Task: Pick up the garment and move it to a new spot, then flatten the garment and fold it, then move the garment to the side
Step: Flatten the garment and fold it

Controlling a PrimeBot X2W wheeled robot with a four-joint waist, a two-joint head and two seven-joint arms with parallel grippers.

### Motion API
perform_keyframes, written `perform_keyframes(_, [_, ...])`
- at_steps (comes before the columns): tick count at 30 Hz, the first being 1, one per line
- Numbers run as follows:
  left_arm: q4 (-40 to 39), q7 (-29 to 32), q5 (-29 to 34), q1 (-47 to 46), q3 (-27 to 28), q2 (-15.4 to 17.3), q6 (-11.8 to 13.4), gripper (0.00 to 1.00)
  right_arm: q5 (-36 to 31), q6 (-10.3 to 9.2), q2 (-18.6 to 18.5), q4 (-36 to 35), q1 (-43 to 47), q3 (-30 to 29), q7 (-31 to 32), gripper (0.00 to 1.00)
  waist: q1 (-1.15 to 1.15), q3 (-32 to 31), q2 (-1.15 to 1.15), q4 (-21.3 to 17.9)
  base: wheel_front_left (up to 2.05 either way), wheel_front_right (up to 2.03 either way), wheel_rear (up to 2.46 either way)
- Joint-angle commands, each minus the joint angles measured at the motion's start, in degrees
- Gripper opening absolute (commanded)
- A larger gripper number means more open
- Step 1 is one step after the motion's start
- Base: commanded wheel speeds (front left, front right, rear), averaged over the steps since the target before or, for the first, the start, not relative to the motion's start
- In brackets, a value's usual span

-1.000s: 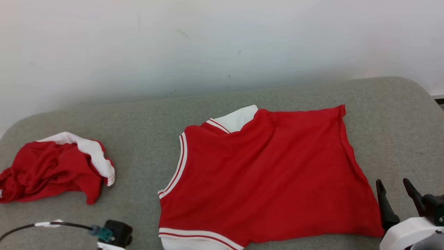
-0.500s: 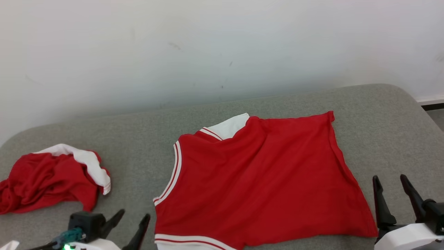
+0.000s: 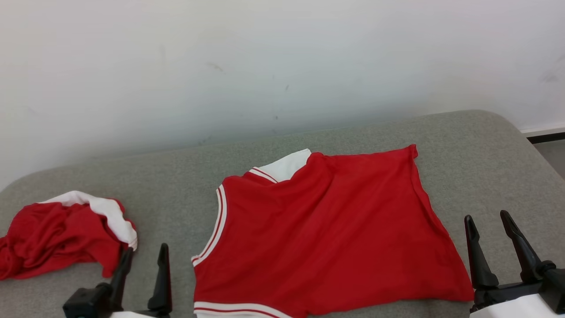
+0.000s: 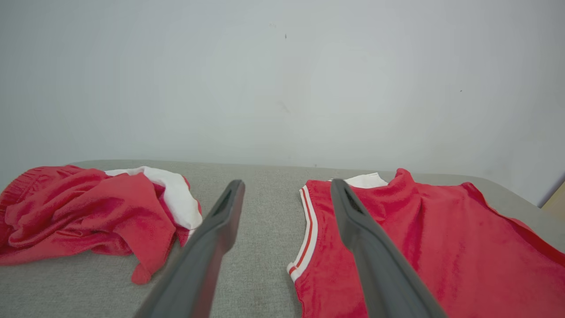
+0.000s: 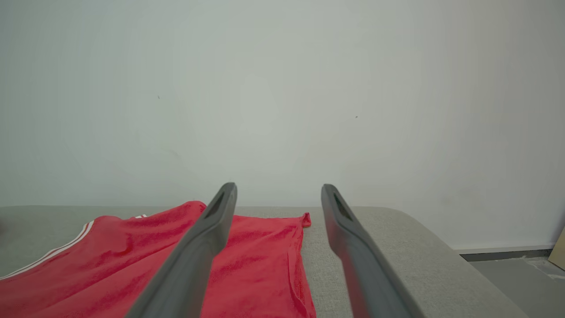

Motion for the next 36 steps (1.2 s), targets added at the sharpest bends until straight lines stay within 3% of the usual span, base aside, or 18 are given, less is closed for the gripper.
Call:
perform_keyframes(1, [0.5,-0.5,0.62,-0.26,0.19,-0.58,-0.11,1.0,0.44,-0.13,-0.8,-0.25,0.66,0.3,-0.44,1.0,0.0,-0.04,0.0,0.16,0.0,0.0,0.0])
perform_keyframes(11, [2.49,-1.02,6.7,-0.05,2.49,-6.82,-4.76,1.0,1.5,-0.13,-2.16,0.1,1.16,1.16,-1.67,1.0,0.0,0.31,0.0,1.2,0.0,0.0,0.0])
perform_keyframes(22, [3.86,-1.03,10.38,-0.86,7.01,-9.74,-9.03,1.0,1.47,-0.13,-2.14,-0.17,-0.39,2.92,-1.67,1.0,0.0,0.35,0.0,1.88,0.0,0.0,0.0])
perform_keyframes(36, [5.01,-1.03,13.55,-1.68,9.03,-11.69,-12.55,1.0,1.32,-0.13,-2.93,-0.15,-0.16,1.4,-1.68,1.0,0.0,1.4,0.0,3.16,0.0,0.0,0.0])
